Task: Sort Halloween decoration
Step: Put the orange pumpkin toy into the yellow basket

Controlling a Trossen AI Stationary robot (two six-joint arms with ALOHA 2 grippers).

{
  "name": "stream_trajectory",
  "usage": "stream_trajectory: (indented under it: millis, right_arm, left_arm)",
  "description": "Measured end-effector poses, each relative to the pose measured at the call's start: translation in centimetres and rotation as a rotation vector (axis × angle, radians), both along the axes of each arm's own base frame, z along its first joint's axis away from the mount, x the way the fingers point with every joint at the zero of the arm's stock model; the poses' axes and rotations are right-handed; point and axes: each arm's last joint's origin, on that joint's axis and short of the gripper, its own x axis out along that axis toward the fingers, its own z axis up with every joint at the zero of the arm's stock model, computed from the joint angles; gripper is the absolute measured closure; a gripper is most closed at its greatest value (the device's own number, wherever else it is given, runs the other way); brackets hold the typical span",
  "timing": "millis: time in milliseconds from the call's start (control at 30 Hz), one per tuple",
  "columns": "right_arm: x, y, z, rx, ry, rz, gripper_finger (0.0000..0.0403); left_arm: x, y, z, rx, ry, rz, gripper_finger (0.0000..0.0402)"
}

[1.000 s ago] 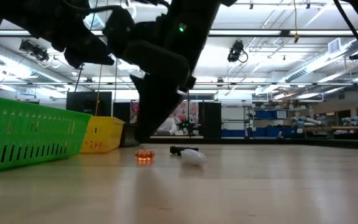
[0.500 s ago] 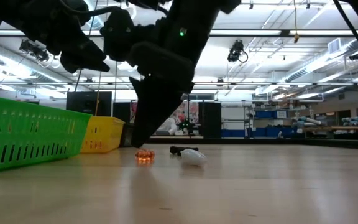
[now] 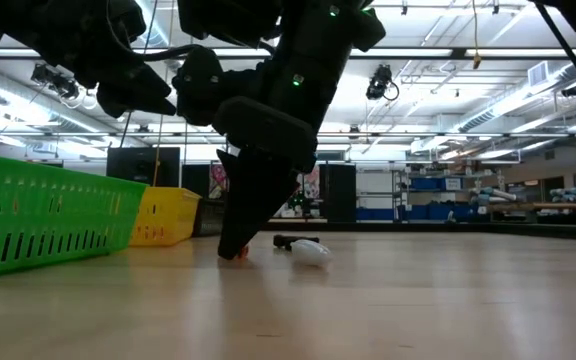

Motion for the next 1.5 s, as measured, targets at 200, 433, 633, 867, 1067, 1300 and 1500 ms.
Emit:
stream_trajectory:
  millis: [200, 433, 633, 867, 1067, 1300, 1500]
  right_arm:
    - [0.0, 0.1, 0.0, -0.002, -0.001, 0.011, 0.0275]
    - [0.0, 0.0, -0.1, -0.008, 0.004, 0.02, 0.0304]
    - [-0.2, 0.0, 0.3, -0.013, 0.003, 0.025, 0.0297]
    - [-0.5, -0.4, 1.9, -0.074, -0.027, 0.016, 0.0297]
    - [0.2, -0.8, 3.0, -0.141, -0.127, 0.015, 0.0297]
    - [1.2, -2.3, 3.7, -0.224, -0.206, -0.023, 0.0296]
    - [1.9, -3.2, 5.0, -0.33, -0.248, -0.021, 0.0295]
  left_arm:
    - [0.0, 0.0, 0.0, -0.009, -0.002, 0.004, 0.0212]
    - [0.0, 0.0, -0.1, -0.016, 0.003, 0.007, 0.0212]
    - [-0.1, 0.0, -0.2, -0.02, 0.015, 0.01, 0.0212]
    - [-0.2, 0.0, -0.3, -0.04, 0.028, 0.021, 0.0212]
    - [-0.3, -0.3, -0.6, -0.117, 0.073, -0.074, 0.0212]
    - [-0.5, -0.7, -0.9, -0.168, 0.099, -0.079, 0.0212]
    - [-0.7, -1.4, -0.9, -0.157, 0.086, -0.032, 0.0212]
